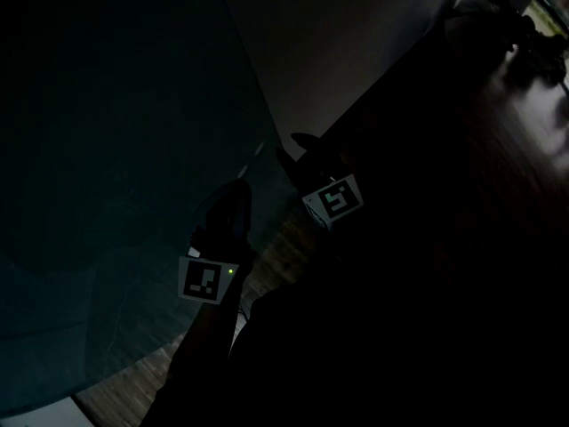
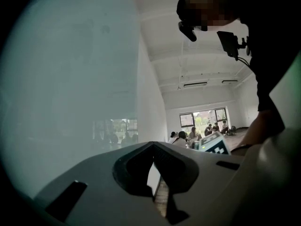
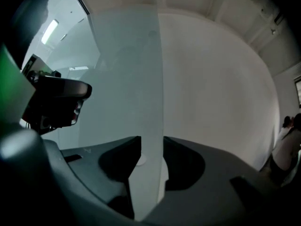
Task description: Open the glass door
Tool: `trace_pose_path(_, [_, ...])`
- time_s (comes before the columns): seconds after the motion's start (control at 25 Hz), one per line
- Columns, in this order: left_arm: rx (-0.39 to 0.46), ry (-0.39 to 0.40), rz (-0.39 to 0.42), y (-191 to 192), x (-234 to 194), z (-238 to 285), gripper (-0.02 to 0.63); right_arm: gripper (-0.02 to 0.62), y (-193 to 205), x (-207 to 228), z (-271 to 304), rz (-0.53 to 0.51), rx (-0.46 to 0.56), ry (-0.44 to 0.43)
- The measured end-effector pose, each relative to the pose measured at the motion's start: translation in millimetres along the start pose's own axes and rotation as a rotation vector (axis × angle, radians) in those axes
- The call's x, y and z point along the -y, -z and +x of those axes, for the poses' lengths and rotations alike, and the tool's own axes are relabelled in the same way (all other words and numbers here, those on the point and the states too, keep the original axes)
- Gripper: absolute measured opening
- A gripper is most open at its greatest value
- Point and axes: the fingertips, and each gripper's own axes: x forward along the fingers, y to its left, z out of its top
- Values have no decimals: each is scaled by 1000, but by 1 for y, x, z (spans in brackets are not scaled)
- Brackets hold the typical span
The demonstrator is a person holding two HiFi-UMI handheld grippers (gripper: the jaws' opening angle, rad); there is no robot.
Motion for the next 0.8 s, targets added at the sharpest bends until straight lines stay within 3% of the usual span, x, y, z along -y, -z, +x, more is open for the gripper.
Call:
trace_pose_path(0.2, [-7, 14, 6, 5, 9, 17, 6, 132, -13, 23, -36, 2, 33, 63])
trace_pose_path(0.36, [-2, 29, -10, 10, 8, 21, 6, 32, -19, 27, -51, -54, 37, 115])
trace_pose_path(0.52, [2, 49, -13, 12, 11, 24, 6, -5, -16, 29, -58, -87, 29, 149])
trace_pose_path(0.8, [-8, 58, -24, 15, 10, 30, 6, -11, -10, 35, -69, -81, 26, 200])
